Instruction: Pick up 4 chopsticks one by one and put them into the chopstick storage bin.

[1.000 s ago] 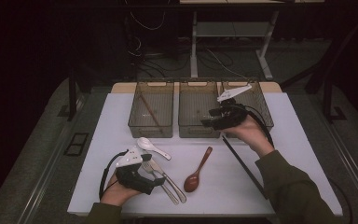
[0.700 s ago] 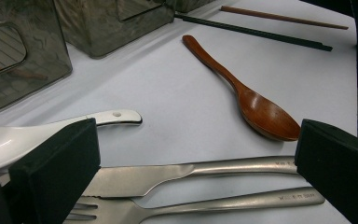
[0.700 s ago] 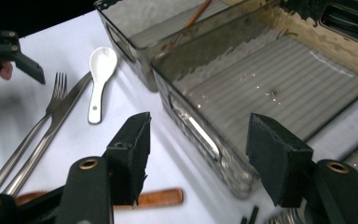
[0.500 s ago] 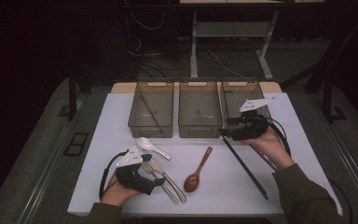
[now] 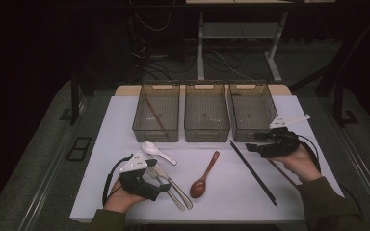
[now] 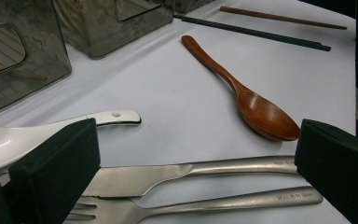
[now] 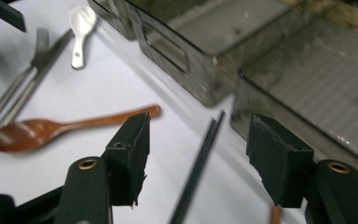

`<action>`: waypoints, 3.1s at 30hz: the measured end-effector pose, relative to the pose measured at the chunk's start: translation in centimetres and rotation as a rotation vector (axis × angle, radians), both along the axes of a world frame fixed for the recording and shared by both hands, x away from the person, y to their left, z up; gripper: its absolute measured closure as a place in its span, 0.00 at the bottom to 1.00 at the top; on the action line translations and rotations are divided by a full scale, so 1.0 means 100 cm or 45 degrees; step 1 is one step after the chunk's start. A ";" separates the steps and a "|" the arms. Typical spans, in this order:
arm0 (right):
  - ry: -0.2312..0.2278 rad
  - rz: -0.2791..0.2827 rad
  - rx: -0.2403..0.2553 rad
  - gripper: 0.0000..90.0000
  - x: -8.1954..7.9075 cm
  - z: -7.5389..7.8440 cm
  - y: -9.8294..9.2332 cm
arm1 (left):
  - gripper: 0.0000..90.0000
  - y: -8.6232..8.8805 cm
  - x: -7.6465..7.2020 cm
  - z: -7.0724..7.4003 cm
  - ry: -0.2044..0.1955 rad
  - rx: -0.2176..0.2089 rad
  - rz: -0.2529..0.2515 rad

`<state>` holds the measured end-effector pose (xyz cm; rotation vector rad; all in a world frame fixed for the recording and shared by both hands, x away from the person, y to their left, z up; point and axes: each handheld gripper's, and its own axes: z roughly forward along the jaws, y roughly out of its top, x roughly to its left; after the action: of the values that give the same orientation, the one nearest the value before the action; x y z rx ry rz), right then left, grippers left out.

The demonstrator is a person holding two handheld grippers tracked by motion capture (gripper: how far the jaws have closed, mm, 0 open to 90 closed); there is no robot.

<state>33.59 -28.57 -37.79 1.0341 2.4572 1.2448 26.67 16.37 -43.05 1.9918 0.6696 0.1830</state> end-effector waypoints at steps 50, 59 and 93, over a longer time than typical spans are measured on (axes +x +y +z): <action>0.225 -0.148 -0.266 0.89 -0.059 -0.061 -0.087 | 0.00 -0.002 0.000 -0.001 0.007 0.013 -0.005; 0.205 -0.143 -0.301 0.93 -0.060 -0.061 -0.084 | 0.00 -0.003 0.000 -0.001 0.006 0.008 -0.006; 0.162 -0.115 -0.188 0.94 -0.058 -0.048 -0.093 | 0.00 -0.003 0.000 -0.001 0.007 0.014 -0.013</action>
<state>27.78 -37.87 -42.55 1.2026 2.5190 0.9829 26.66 16.08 -43.19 2.0067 0.6631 0.1757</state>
